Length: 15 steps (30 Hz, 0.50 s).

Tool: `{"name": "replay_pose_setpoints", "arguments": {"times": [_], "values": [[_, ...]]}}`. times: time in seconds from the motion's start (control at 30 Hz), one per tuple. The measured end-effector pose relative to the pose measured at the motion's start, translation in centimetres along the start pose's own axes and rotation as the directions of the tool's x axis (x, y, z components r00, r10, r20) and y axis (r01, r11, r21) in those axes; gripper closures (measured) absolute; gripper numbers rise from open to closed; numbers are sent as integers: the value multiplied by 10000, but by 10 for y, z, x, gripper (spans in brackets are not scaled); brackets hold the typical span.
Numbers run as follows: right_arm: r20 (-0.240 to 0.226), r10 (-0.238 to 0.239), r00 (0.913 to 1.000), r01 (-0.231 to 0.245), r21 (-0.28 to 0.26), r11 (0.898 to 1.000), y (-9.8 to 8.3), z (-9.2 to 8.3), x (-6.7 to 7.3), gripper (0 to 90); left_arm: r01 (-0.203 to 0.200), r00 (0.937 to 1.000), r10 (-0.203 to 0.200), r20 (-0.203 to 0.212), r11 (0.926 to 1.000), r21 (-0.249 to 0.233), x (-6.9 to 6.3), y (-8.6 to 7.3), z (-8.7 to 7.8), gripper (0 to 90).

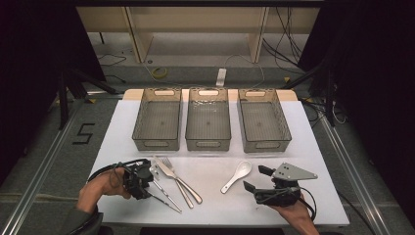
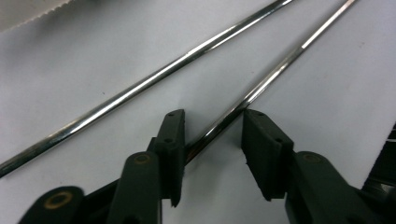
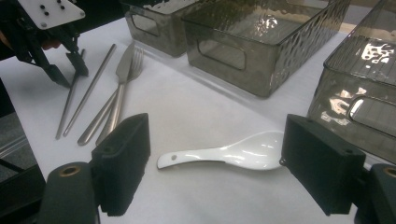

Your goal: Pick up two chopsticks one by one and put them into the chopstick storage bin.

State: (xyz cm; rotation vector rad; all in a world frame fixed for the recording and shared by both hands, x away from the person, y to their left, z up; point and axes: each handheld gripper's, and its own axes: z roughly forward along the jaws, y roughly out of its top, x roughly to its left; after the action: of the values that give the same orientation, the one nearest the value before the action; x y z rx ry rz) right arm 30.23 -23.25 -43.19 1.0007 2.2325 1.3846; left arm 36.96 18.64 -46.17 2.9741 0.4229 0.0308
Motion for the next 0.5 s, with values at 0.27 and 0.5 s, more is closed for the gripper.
{"name": "replay_pose_setpoints", "arguments": {"times": [0.27, 0.5], "values": [[-2, -48, 10000, 48, 94, 9999, 0, 1, 0, 250, -102, 9997, 96, 203, 9995, 298, -4, -3, -2, 678], [-39, -64, 10000, 65, 191, 9998, 0, 1, 0, 252, -198, 9991, 179, 393, 9986, 483, -8, -10, -3, 736]]}}
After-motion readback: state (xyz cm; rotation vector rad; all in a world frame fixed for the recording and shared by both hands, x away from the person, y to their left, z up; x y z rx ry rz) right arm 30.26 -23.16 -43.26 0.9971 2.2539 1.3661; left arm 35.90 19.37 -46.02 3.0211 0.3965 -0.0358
